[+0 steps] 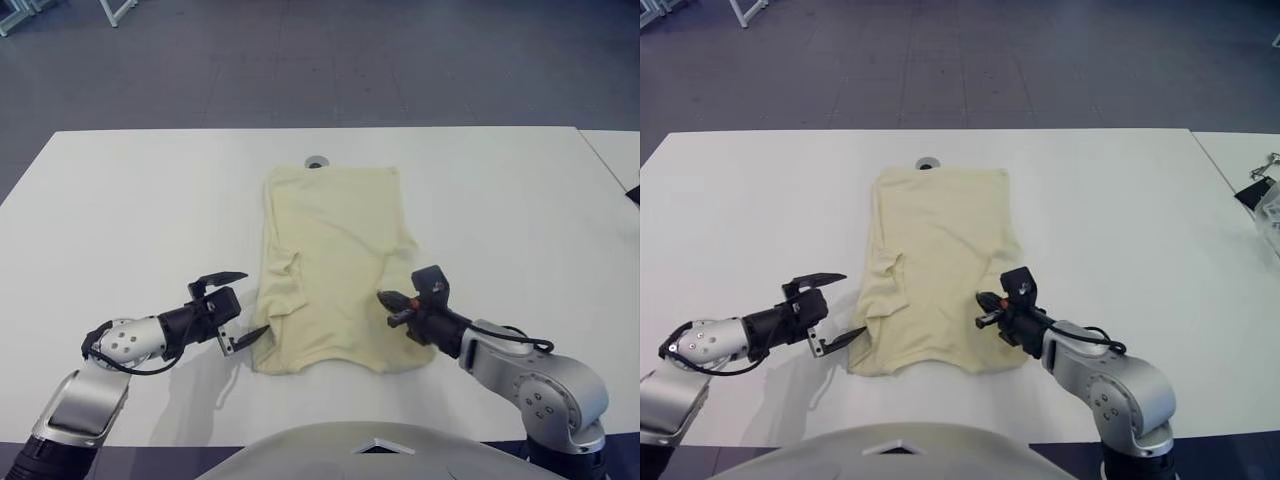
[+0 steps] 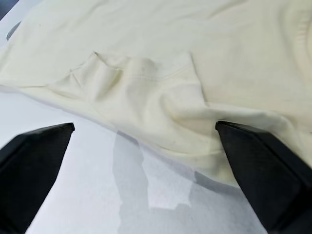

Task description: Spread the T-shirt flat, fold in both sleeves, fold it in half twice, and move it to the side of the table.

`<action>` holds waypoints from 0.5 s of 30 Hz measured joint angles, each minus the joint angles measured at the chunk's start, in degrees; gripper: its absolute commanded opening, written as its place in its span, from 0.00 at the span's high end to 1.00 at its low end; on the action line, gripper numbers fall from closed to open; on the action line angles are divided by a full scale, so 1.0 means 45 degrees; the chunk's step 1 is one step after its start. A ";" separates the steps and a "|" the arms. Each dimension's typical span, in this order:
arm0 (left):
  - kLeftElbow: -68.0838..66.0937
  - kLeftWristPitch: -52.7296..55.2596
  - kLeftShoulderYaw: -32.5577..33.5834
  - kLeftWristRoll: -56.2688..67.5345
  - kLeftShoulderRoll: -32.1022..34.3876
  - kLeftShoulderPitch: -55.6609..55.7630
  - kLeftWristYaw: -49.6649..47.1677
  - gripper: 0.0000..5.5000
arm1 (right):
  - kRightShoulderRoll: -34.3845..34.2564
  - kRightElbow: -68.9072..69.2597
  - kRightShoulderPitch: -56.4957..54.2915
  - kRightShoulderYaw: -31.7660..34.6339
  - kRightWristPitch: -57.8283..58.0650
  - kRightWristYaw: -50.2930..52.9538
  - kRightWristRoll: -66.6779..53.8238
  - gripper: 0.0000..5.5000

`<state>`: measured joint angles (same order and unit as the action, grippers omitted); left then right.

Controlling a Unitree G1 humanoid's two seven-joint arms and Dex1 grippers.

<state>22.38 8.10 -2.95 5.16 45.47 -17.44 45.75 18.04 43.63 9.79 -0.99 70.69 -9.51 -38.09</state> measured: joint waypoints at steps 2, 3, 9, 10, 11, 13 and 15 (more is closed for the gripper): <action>-0.0011 0.0001 -0.0036 -0.0096 -0.0004 0.0000 -0.0001 0.02 | 0.0236 0.0003 -0.0006 -0.0196 0.0124 -0.0134 0.0023 0.82; -0.0011 0.0001 -0.0036 -0.0098 -0.0005 0.0001 -0.0001 0.02 | 0.0386 0.0018 -0.0009 -0.0183 0.0197 -0.0234 0.0014 0.79; -0.0035 -0.0005 0.0018 -0.0091 -0.0004 -0.0018 0.0002 0.02 | 0.1129 0.1070 -0.0092 0.1674 0.0863 -0.0867 -0.1023 0.63; -0.0037 -0.0034 0.0117 -0.0078 -0.0002 -0.0054 0.0005 0.02 | 0.1235 0.1395 -0.0136 0.2291 0.0898 -0.1076 -0.1476 0.59; -0.0033 -0.0114 0.0289 0.0002 -0.0006 -0.0127 0.0000 0.02 | 0.1445 0.1654 -0.0197 0.2776 0.0814 -0.1332 -0.1734 0.57; -0.0012 -0.0573 0.1181 0.0535 -0.0109 -0.0450 -0.0039 0.02 | 0.2745 0.2161 -0.0090 0.3834 0.0103 -0.2160 -0.1759 0.50; -0.0015 -0.1361 0.2207 0.0937 -0.0298 -0.0650 -0.0191 0.02 | 0.3902 0.2242 0.0439 0.4548 -0.0820 -0.2784 -0.1131 0.45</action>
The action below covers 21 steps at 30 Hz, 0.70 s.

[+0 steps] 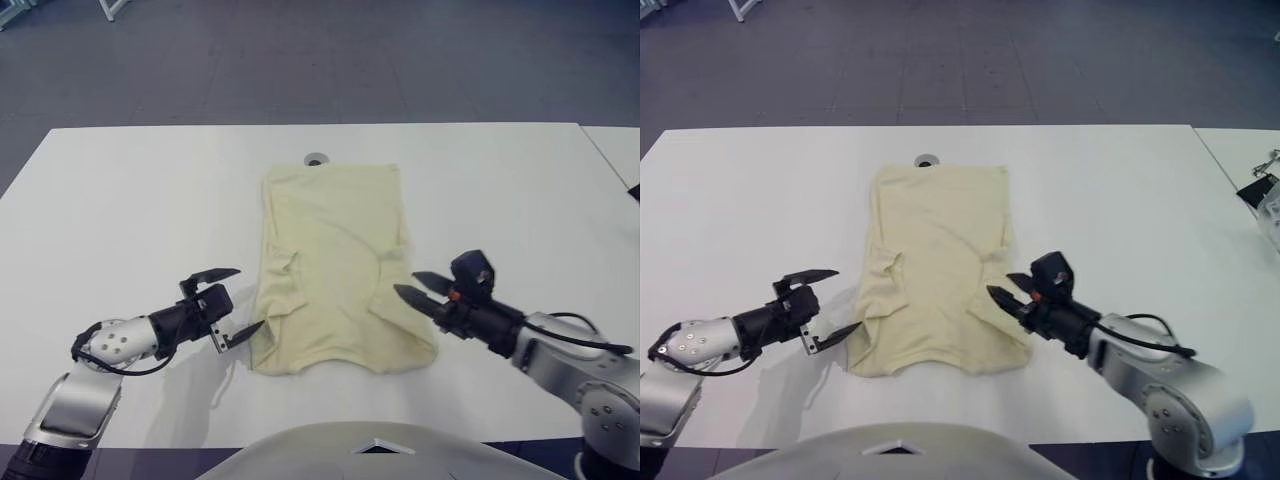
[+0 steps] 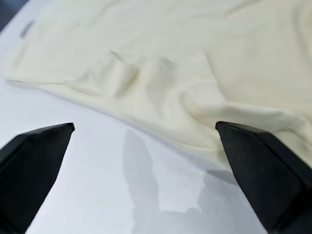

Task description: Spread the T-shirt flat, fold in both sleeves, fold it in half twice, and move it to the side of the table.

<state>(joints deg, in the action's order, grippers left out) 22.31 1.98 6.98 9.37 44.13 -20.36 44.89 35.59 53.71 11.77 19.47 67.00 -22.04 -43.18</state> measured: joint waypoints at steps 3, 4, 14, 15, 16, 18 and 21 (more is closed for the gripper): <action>-0.0026 -0.0043 0.1129 0.0738 -0.0075 -0.0430 -0.0019 0.02 | 0.0576 -0.0544 0.1467 0.0617 -0.0757 -0.0823 0.0469 0.37; -0.0002 0.0476 0.1505 0.1282 -0.0160 -0.0725 0.0007 0.02 | 0.0572 -0.0947 0.2121 0.0861 -0.1089 -0.1117 0.0635 0.34; 0.1566 0.6189 0.2428 0.5250 -0.0088 -0.2783 0.0450 0.12 | -0.1280 -0.3043 0.3738 0.2354 0.0475 -0.1279 -0.3053 0.13; 0.1601 0.6998 0.2339 0.5710 0.0010 -0.2734 0.0516 0.15 | -0.1497 -0.3245 0.3741 0.2309 0.0575 -0.1003 -0.3280 0.17; 0.1538 0.7492 0.2215 0.5924 0.0065 -0.2621 0.0564 0.19 | -0.1590 -0.3383 0.3735 0.2268 0.0625 -0.0843 -0.3339 0.12; 0.1205 0.8364 0.1932 0.6199 0.0089 -0.2219 0.0552 0.24 | -0.1652 -0.3599 0.3672 0.2093 0.0637 -0.0517 -0.3347 0.09; 0.1117 0.7871 0.1806 0.5721 0.0031 -0.1856 0.0425 0.27 | -0.1585 -0.3589 0.3620 0.1954 0.0427 -0.0420 -0.3269 0.02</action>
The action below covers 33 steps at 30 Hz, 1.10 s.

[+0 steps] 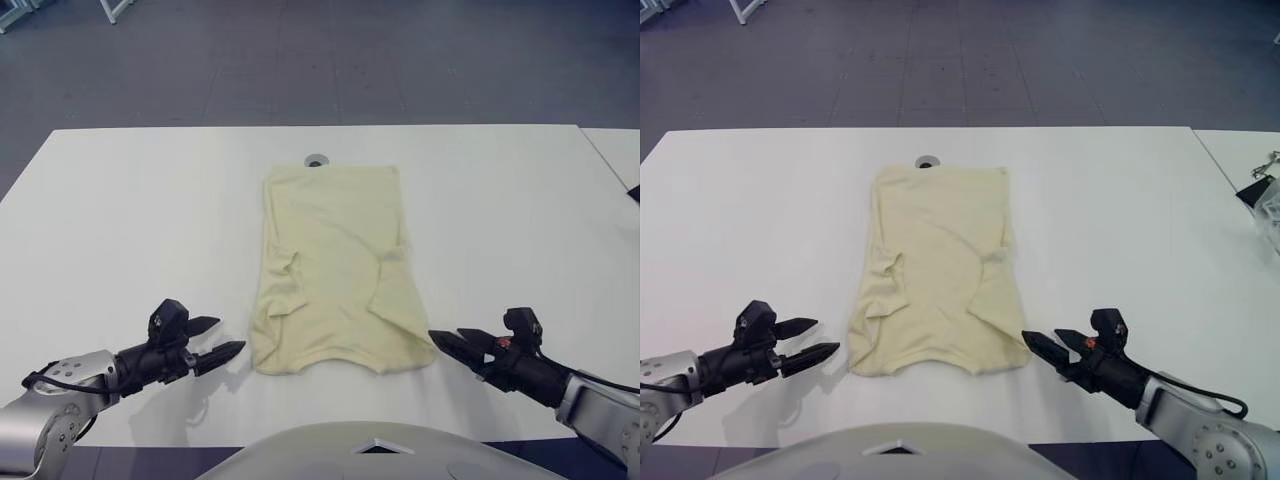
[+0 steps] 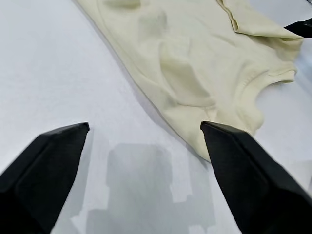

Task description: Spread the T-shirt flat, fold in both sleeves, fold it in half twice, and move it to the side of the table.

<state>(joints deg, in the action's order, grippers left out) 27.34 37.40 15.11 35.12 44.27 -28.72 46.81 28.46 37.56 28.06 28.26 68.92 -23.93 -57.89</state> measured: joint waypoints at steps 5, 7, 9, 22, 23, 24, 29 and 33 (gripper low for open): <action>-0.0509 -0.5046 0.0055 -0.2843 -0.0101 -0.0008 -0.0031 0.14 | 0.0841 0.0646 0.0349 -0.0047 -0.2180 -0.0712 0.1673 0.02; -0.0910 -0.7302 0.0046 -0.3644 -0.0097 -0.0183 0.0256 0.08 | 0.1239 0.0884 0.0647 -0.0202 -0.3591 -0.0977 0.3086 0.02; -0.1449 -0.9231 0.0025 -0.4383 -0.0067 -0.0270 0.0404 0.02 | 0.1649 0.0951 0.1086 -0.0548 -0.5144 -0.1185 0.4670 0.02; -0.5844 -2.0367 -0.1201 -0.8801 0.0314 0.0465 0.0354 0.02 | 0.4961 -0.0995 0.3103 -0.3754 -1.7770 -0.1652 1.5066 0.02; -0.6164 -2.1038 -0.1321 -0.9147 0.0379 0.0592 0.0307 0.02 | 0.5173 -0.1256 0.3043 -0.4014 -1.8591 -0.1660 1.5583 0.02; -0.6536 -2.1884 -0.1500 -0.9603 0.0406 0.0776 0.0233 0.02 | 0.5404 -0.1647 0.2970 -0.4351 -1.9631 -0.1651 1.6216 0.02; -0.8275 -2.4583 -0.2435 -1.1309 0.0472 0.2279 -0.0676 0.17 | 0.5692 -0.2814 0.2937 -0.4963 -2.2844 -0.1004 1.8285 0.02; -0.8988 -2.4979 -0.2476 -1.2540 0.0446 0.3007 -0.1638 0.29 | 0.5379 -0.3613 0.2327 -0.5138 -2.3784 0.0107 1.9429 0.02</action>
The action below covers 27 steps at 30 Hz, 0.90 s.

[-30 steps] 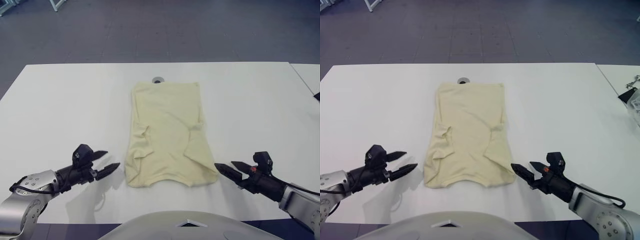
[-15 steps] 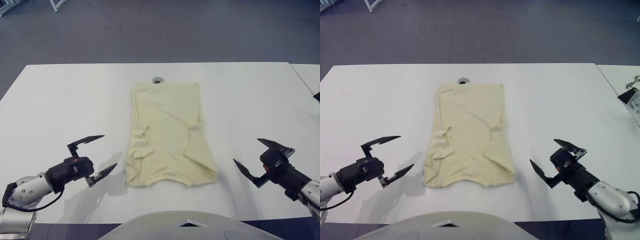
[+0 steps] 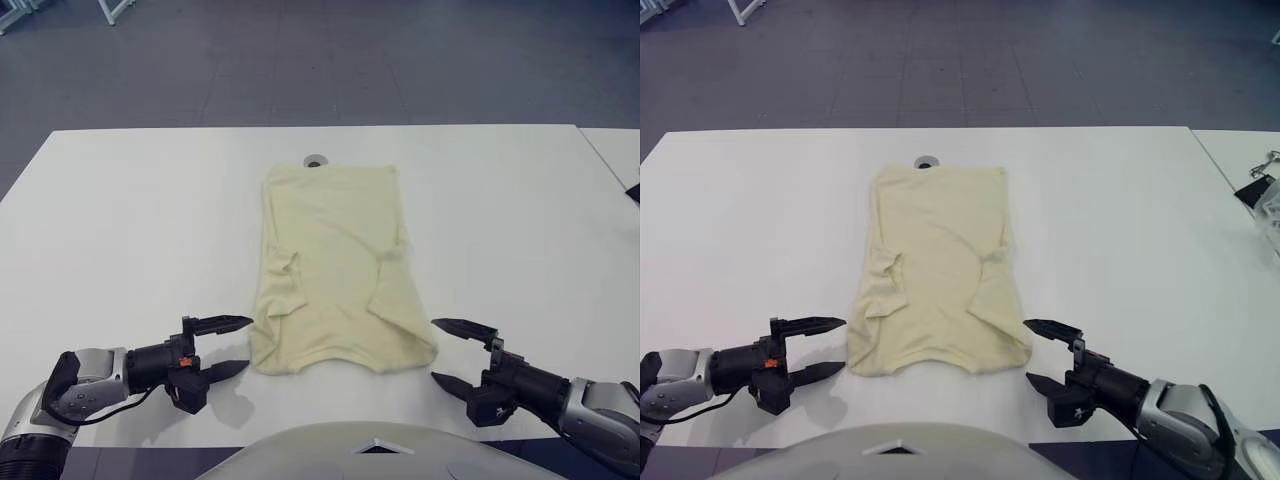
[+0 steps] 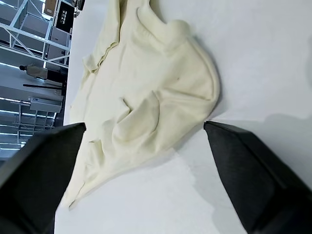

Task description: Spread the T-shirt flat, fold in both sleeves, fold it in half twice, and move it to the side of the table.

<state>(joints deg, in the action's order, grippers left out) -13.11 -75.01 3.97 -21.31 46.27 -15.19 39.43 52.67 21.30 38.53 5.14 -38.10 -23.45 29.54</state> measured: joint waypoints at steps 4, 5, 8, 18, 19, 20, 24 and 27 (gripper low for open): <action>-0.0161 -0.0148 -0.0118 -0.0936 -0.0004 0.0291 -0.0689 0.40 | -0.0267 -0.0896 -0.0784 -0.0090 -0.0195 0.0979 0.0693 0.02; -0.0171 -0.0176 -0.0273 -0.1104 -0.0001 0.0366 -0.0852 0.43 | -0.0265 -0.1097 -0.0840 -0.0084 -0.0294 0.1179 0.0756 0.02; -0.0410 -0.0558 -0.0699 -0.1481 0.0238 0.0557 -0.1185 0.54 | -0.0240 -0.1465 -0.0861 -0.0078 -0.0629 0.1546 0.0877 0.02; -0.0751 -0.1100 -0.1658 -0.3268 0.1026 0.1454 -0.2202 0.63 | -0.0021 -0.2368 -0.2233 -0.1222 -0.1249 0.1757 0.1123 0.02; -0.0739 -0.1049 -0.1760 -0.3379 0.1049 0.1620 -0.2333 0.60 | -0.0020 -0.2412 -0.2460 -0.1420 -0.1263 0.1716 0.1127 0.02; -0.0738 -0.1016 -0.1832 -0.3420 0.1079 0.1710 -0.2433 0.57 | -0.0010 -0.2446 -0.2582 -0.1559 -0.1262 0.1712 0.1114 0.02; -0.0633 -0.0731 -0.2353 -0.3456 0.1285 0.2257 -0.2613 0.48 | 0.0042 -0.2560 -0.3041 -0.2085 -0.1142 0.1574 0.1049 0.14; -0.0527 -0.0665 -0.2792 -0.3331 0.1570 0.2468 -0.2654 0.42 | 0.0125 -0.2730 -0.3172 -0.2359 -0.1099 0.1530 0.0969 0.23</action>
<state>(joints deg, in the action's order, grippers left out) -15.48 -78.00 -8.60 -36.30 53.34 -4.08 27.49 53.23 9.02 24.26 -5.47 -43.05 -16.56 33.90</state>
